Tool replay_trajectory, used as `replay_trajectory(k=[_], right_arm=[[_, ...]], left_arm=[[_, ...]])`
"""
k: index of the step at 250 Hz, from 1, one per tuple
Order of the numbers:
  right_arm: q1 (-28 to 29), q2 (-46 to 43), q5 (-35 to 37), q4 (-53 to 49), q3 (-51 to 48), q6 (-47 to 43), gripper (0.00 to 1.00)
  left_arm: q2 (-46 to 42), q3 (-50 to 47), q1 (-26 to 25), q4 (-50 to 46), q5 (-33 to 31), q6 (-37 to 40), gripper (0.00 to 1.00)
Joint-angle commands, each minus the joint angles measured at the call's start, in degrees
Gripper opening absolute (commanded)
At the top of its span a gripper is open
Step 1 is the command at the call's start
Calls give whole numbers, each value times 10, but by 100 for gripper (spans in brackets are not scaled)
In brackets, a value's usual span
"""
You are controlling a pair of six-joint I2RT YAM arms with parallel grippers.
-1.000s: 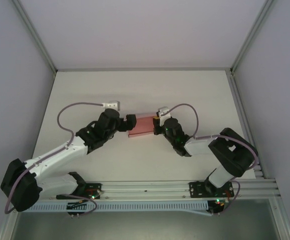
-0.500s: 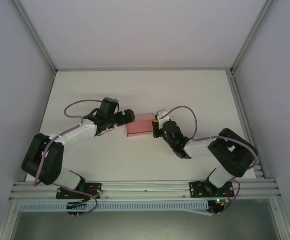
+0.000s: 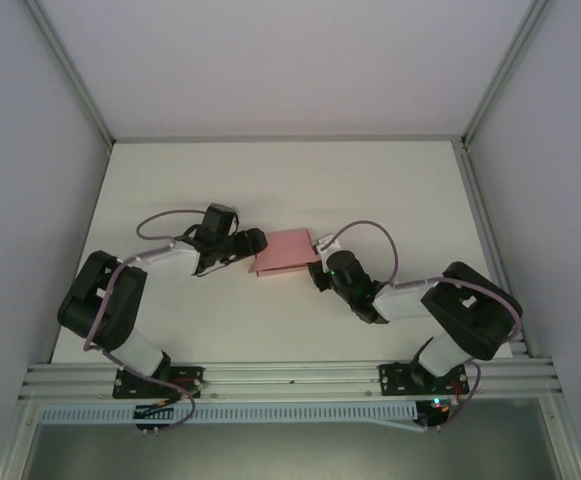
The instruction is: Assemble paper box
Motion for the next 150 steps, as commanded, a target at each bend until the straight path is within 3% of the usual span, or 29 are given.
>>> replay_trajectory(k=[1,23,61,103,150], right_arm=[[4,-42,0,-91,-18,23,44],[4,-86,-4,-152,-24,41,55],[3,-152,37,-259,-20,91,64],[-4,-199,19,-289,-6,109,99],[-35,-210,-28,-352,70,142,100]], left_arm=[[18,-16,8,13,7,0,67],[27,-17,9,19,13,1,63],[34,-21,9,29,20,10,57],[39,-22,10,39,27,20,49],[57,-15,14,57,55,24,40]])
